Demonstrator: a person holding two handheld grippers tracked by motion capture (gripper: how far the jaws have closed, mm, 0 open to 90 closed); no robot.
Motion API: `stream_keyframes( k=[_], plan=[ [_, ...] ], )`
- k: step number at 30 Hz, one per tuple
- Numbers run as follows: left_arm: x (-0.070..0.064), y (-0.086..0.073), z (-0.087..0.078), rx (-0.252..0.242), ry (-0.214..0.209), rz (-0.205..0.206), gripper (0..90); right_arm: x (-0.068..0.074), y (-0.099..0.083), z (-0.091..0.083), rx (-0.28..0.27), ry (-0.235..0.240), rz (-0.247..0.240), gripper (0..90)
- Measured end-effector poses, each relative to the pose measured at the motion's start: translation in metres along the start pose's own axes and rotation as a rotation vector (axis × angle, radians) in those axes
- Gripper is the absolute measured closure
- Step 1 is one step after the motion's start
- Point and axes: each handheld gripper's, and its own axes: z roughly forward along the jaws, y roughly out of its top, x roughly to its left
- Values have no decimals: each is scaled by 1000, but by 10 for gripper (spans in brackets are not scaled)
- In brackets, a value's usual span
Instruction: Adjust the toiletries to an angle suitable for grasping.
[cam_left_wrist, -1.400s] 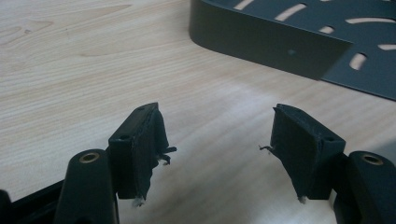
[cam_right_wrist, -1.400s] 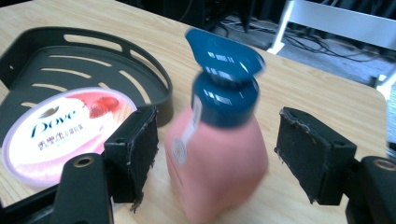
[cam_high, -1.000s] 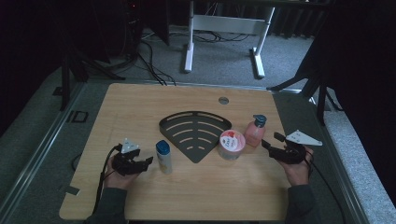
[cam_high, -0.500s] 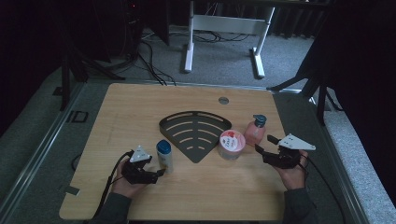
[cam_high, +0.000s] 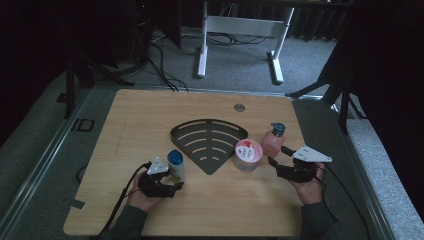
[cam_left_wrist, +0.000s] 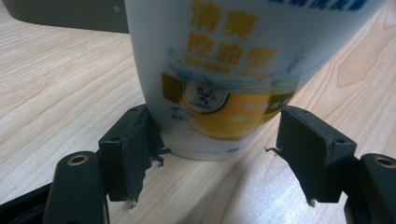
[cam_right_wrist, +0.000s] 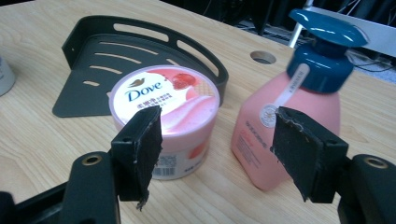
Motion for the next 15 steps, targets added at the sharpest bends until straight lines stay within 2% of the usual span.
stream_keyframes(
  k=[4,15],
  plan=[
    [-1,4,3,-1,5,8,311,5,4,3,2,14,-22,326],
    [-12,16,19,4,-17,36,317,15,6,11,16,50,-50,342]
  ],
)
